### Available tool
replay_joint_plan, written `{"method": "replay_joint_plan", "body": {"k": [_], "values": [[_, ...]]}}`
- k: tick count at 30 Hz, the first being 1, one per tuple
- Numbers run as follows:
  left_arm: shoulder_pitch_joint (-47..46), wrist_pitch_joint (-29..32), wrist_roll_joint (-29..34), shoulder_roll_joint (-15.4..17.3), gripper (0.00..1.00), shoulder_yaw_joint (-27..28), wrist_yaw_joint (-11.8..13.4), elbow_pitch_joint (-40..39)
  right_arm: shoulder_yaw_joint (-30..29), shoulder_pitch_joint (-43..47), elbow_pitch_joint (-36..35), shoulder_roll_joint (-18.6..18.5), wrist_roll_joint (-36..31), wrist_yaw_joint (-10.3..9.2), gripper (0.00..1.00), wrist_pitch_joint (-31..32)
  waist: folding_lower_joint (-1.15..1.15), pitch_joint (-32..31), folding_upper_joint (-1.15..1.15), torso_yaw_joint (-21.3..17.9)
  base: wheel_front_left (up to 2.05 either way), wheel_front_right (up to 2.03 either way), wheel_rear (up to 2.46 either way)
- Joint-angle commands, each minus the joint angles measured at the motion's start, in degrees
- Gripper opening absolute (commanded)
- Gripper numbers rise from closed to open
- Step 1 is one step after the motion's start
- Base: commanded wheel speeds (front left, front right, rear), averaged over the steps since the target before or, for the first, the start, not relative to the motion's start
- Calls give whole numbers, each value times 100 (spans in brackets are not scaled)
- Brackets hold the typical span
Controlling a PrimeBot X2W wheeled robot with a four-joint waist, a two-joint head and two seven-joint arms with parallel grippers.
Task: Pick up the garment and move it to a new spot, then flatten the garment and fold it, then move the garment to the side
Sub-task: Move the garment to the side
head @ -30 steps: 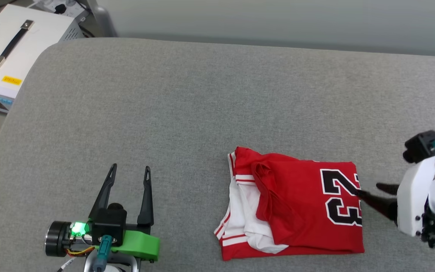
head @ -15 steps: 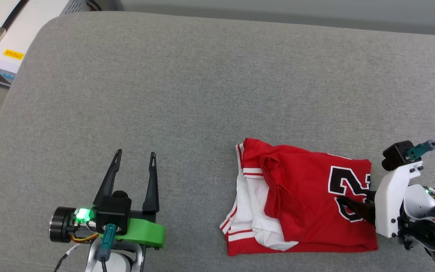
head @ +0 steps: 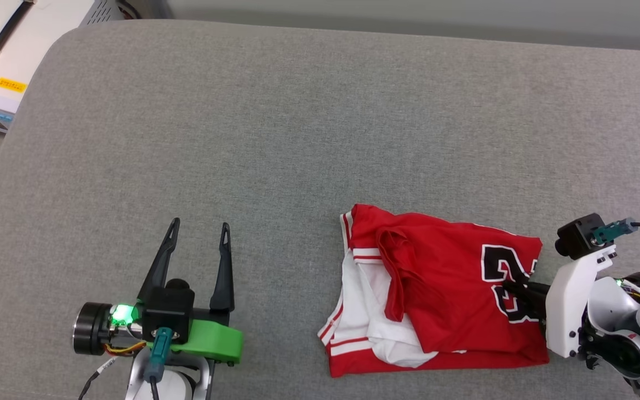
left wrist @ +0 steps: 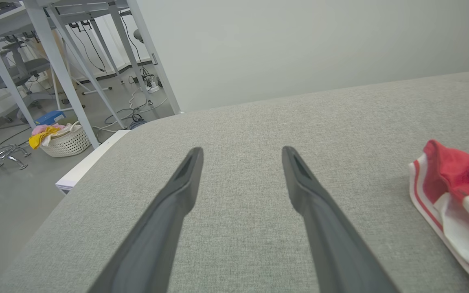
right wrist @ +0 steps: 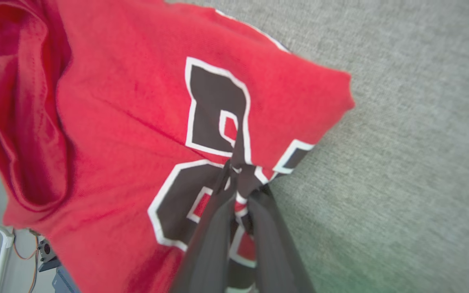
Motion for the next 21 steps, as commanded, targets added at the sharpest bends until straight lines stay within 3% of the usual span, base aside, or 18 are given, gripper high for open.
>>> {"method": "replay_joint_plan", "body": {"k": [1, 9, 21], "values": [[-29, -34, 29, -1, 100, 10, 8, 4, 78, -37, -13, 13, -10, -5, 0, -110, 0, -39, 0, -60, 0, 0, 0], [44, -34, 25, 13, 100, 25, 29, -43, -147, -346, -670, -527, -362, -5, 0, -514, 0, -47, 0, -477, 0, 0, 0], [-154, -34, 86, 143, 100, 57, 32, -153, -762, -733, -1134, -1006, -893, -5, 0, -511, 0, 322, 0, -1564, 0, 0, 0]]}}
